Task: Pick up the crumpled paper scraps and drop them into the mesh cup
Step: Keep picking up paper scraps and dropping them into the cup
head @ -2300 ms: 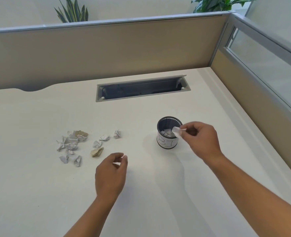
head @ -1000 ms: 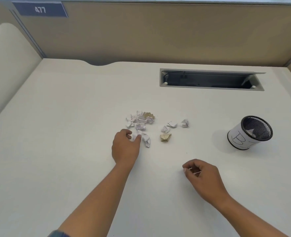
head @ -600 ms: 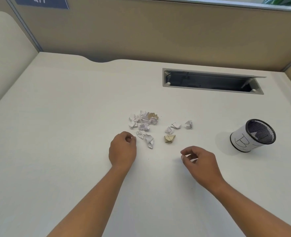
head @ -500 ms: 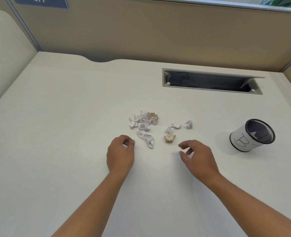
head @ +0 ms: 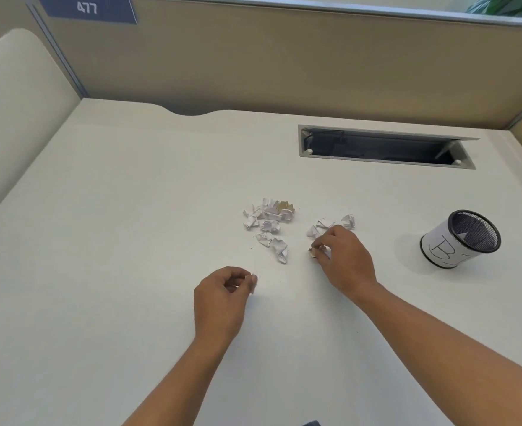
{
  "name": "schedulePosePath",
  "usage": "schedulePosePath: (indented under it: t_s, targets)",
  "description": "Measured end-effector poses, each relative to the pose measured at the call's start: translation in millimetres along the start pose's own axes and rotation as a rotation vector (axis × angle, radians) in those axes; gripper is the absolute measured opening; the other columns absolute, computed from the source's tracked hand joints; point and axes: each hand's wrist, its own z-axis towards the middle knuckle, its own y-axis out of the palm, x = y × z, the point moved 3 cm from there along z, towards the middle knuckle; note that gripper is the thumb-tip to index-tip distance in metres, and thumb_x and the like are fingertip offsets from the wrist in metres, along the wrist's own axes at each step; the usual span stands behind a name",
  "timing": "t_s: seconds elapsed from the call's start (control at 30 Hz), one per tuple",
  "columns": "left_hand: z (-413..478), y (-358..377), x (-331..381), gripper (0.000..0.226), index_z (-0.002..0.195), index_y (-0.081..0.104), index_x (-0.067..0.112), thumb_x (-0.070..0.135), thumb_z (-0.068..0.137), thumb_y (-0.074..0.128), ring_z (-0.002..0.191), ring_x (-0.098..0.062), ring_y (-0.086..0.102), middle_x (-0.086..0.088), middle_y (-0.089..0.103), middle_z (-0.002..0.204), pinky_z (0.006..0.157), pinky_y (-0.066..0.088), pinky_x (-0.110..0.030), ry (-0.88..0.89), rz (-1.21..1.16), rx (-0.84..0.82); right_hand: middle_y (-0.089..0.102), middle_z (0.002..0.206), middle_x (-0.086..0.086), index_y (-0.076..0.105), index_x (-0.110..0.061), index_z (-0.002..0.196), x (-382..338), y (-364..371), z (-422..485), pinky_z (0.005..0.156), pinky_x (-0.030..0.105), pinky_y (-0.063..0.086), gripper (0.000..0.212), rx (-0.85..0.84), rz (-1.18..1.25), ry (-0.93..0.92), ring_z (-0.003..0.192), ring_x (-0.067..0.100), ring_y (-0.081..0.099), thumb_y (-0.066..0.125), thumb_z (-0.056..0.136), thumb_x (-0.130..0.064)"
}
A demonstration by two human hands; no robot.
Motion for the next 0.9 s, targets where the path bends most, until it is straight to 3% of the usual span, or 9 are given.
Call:
schedulePosePath:
  t_s: [0.1,0.27,0.37,0.47,0.57,0.73,0.9]
  targets:
    - [0,4,7,0.010,0.073,0.072,0.023,0.025,0.081,0.079,0.060,-0.002,0.065,0.010,0.072,0.065,0.055,0.044,-0.008,0.028,-0.032,-0.009,0.061,0.092,-0.016,0.067,-0.033,0.087,5,-8,-10,0.066,0.025,0.042,0.005,0.047,0.166,0.060,0.084,0.006,0.060,0.068,0.088,-0.028]
    - [-3,35,28,0.009,0.074,0.073,0.024,0.024,0.082,0.077,0.058,-0.006,0.065,0.006,0.072,0.064,0.063,0.053,-0.023,0.058,-0.080,-0.072,0.066,0.083,-0.030,0.058,-0.035,0.077,23,-25,-38,0.060,0.021,0.048,0.013,0.114,0.422,0.210,0.077,-0.010,0.063,0.067,0.086,-0.036]
    - [-10,68,46,0.006,0.077,0.075,0.024,0.026,0.081,0.078,0.064,-0.009,0.070,0.005,0.074,0.066,0.066,0.058,-0.028,0.084,-0.116,-0.124,0.068,0.081,-0.025,0.061,-0.033,0.076,43,-36,-61,0.059,0.019,0.047,0.012,0.137,0.475,0.216,0.075,-0.003,0.064,0.072,0.081,-0.036]
    - [-23,110,70,0.008,0.077,0.076,0.026,0.030,0.083,0.077,0.068,-0.009,0.072,0.006,0.075,0.069,0.063,0.058,-0.022,0.142,-0.130,-0.207,0.067,0.084,-0.021,0.065,-0.034,0.074,70,-49,-84,0.060,0.013,0.045,0.012,0.180,0.496,0.213,0.073,0.004,0.063,0.077,0.077,-0.034]
    - [-38,154,93,0.008,0.077,0.076,0.024,0.024,0.085,0.075,0.065,-0.011,0.072,0.005,0.074,0.067,0.062,0.059,-0.026,0.171,-0.101,-0.298,0.068,0.083,-0.019,0.067,-0.037,0.078,101,-66,-105,0.060,0.009,0.043,0.012,0.211,0.533,0.237,0.072,0.006,0.062,0.078,0.077,-0.034]
    - [-58,224,136,0.004,0.081,0.075,0.025,0.025,0.084,0.073,0.064,-0.006,0.072,0.010,0.074,0.067,0.066,0.060,-0.033,0.244,-0.016,-0.378,0.071,0.082,-0.019,0.071,-0.035,0.075,157,-102,-127,0.054,0.015,0.044,0.011,0.281,0.580,0.310,0.072,0.009,0.065,0.081,0.077,-0.029]
    - [-55,286,178,0.008,0.079,0.074,0.031,0.037,0.082,0.069,0.065,-0.003,0.070,0.015,0.073,0.072,0.070,0.059,-0.033,0.356,0.113,-0.342,0.073,0.079,-0.015,0.073,-0.032,0.073,199,-136,-136,0.046,0.018,0.043,0.011,0.347,0.656,0.341,0.067,0.009,0.064,0.082,0.076,-0.026]
